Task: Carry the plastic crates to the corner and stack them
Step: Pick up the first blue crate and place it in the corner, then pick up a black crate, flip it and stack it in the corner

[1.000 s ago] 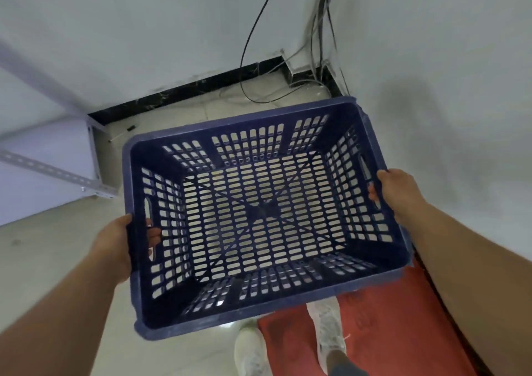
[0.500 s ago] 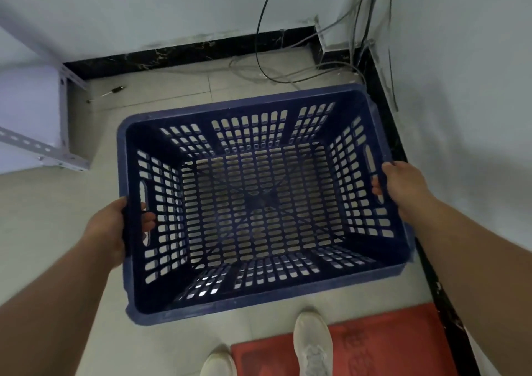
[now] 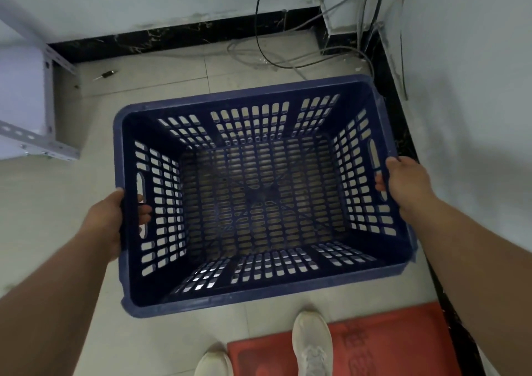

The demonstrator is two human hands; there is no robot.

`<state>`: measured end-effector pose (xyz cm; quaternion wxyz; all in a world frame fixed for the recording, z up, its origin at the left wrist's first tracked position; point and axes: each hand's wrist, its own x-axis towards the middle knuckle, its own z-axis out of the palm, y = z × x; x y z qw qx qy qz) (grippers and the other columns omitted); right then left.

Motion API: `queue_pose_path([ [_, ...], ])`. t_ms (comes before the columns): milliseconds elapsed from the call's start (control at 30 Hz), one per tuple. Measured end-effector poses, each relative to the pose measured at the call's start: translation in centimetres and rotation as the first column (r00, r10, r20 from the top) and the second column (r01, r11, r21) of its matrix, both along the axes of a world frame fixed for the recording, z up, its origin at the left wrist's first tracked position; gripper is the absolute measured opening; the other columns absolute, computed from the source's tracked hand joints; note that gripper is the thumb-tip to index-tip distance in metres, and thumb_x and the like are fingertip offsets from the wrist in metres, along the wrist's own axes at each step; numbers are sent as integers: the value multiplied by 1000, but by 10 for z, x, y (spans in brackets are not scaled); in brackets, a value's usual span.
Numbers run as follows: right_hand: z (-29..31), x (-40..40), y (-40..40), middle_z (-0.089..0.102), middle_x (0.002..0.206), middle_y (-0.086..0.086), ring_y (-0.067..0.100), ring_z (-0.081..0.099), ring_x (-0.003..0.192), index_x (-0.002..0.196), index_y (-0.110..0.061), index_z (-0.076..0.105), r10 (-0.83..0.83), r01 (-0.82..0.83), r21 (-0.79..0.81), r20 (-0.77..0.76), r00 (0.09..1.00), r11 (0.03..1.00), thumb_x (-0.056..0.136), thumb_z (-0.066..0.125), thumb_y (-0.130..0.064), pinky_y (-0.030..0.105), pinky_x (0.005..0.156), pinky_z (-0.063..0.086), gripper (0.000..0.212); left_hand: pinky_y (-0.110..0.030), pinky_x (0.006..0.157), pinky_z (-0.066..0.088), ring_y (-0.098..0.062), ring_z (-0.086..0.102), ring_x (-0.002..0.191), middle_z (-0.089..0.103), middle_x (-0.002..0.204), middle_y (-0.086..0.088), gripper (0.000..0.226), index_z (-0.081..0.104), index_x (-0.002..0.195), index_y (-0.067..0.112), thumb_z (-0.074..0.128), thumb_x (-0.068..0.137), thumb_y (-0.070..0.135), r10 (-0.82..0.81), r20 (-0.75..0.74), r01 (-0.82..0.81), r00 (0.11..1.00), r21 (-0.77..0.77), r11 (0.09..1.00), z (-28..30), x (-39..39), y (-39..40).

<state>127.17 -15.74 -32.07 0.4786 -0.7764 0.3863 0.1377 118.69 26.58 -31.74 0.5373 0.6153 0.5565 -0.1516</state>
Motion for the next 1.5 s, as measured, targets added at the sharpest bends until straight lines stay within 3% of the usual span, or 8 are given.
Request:
queue_pose_path([
  [200, 8, 1, -1, 58, 114, 13, 29, 54, 94, 130, -5, 49, 188, -204, -178, -104, 977, 963, 99, 35, -26, 33, 80, 43, 39, -37, 69, 50, -28, 58, 73, 64, 81, -14, 42, 59, 107, 2, 40, 95, 37, 10, -78, 2, 997, 159, 987, 11, 6, -12],
  [367, 39, -21, 16, 53, 128, 22, 39, 53, 110, 131, -3, 45, 358, -395, -461, -169, 918, 795, 94, 41, -37, 46, 90, 47, 50, -47, 103, 37, -41, 46, 123, 47, 139, -22, 56, 41, 139, 5, 40, 93, 38, -135, -108, 168, 985, 414, 895, 51, -14, -34],
  [467, 71, -46, 29, 49, 134, 21, 39, 51, 117, 139, -9, 42, 385, -438, -408, -209, 899, 801, 94, 39, -43, 49, 98, 44, 57, -43, 106, 31, -34, 37, 133, 36, 150, -13, 57, 28, 147, 14, 38, 96, 38, -164, -44, 168, 986, 388, 906, 94, -35, -52],
  [767, 180, -158, 78, 43, 144, 20, 33, 44, 127, 141, -5, 42, 313, -330, -122, -140, 939, 936, 99, 36, -33, 37, 106, 35, 50, -43, 108, 36, -26, 46, 125, 48, 140, -7, 48, 43, 139, 17, 38, 97, 40, -314, 96, 296, 945, 160, 942, 209, -103, -69],
  [867, 221, -201, 91, 51, 133, 20, 28, 50, 111, 126, 3, 51, 281, -298, -115, -146, 949, 948, 101, 33, -28, 24, 80, 32, 44, -40, 108, 36, -19, 47, 118, 51, 133, -3, 44, 45, 137, 18, 37, 98, 38, -381, 132, 368, 915, 112, 923, 248, -127, -76],
  [1200, 316, -328, 75, 56, 127, 17, 15, 43, 95, 125, 1, 53, -45, 36, -107, -83, 996, 994, 101, 35, -28, 17, 66, 26, 42, -42, 110, 33, -20, 43, 126, 46, 139, -1, 47, 43, 138, 19, 39, 96, 41, -554, 101, 554, 826, 33, 832, 324, -202, -93],
  [1400, 358, -415, 60, 45, 68, 6, 23, 45, 81, 60, -14, 39, -199, 188, -147, -60, 978, 971, 99, 30, -10, 31, 69, 28, 40, -39, 106, 36, -18, 46, 114, 48, 120, 4, 38, 51, 125, 22, 39, 93, 38, -701, 104, 705, 705, 0, 709, 356, -248, -135],
  [1500, 373, -469, 58, 47, 75, 5, 21, 43, 82, 66, -12, 49, -248, 234, -195, -52, 967, 953, 99, 34, -18, 32, 71, 32, 37, -40, 105, 37, -18, 46, 113, 53, 113, 5, 29, 56, 111, 25, 39, 91, 38, -752, 139, 759, 644, 0, 651, 369, -281, -153],
])
